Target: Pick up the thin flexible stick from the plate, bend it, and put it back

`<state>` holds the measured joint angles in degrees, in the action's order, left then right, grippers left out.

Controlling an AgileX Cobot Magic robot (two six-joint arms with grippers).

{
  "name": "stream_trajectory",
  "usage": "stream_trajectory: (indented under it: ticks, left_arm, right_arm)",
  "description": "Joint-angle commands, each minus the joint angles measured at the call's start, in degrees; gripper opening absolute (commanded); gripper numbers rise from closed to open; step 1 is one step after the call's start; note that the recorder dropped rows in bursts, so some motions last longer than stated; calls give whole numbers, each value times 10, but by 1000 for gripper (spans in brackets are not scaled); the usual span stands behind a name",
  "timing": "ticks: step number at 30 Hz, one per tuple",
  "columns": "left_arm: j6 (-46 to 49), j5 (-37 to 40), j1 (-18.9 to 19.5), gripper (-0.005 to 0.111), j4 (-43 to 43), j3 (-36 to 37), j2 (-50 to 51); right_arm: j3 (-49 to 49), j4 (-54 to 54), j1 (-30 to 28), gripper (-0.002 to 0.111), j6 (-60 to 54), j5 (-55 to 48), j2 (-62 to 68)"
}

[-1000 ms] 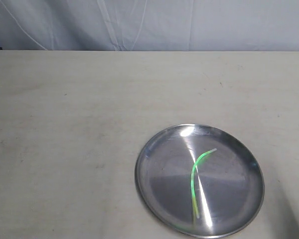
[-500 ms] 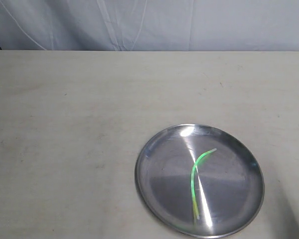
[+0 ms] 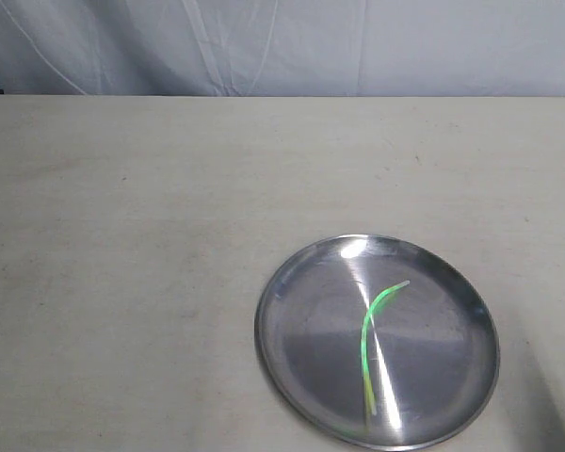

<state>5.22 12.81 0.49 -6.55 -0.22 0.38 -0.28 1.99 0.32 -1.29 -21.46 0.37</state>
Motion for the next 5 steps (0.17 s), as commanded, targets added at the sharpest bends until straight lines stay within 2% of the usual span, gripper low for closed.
stream_trajectory:
  ticks: [1, 5]
  left_arm:
    - [-2, -8, -7, 0, 0, 2, -4]
    - [-2, -8, -7, 0, 0, 2, -4]
  right_arm:
    - [3, 0, -3, -1, -2, 7, -4]
    - [3, 0, -3, -1, -2, 7, -4]
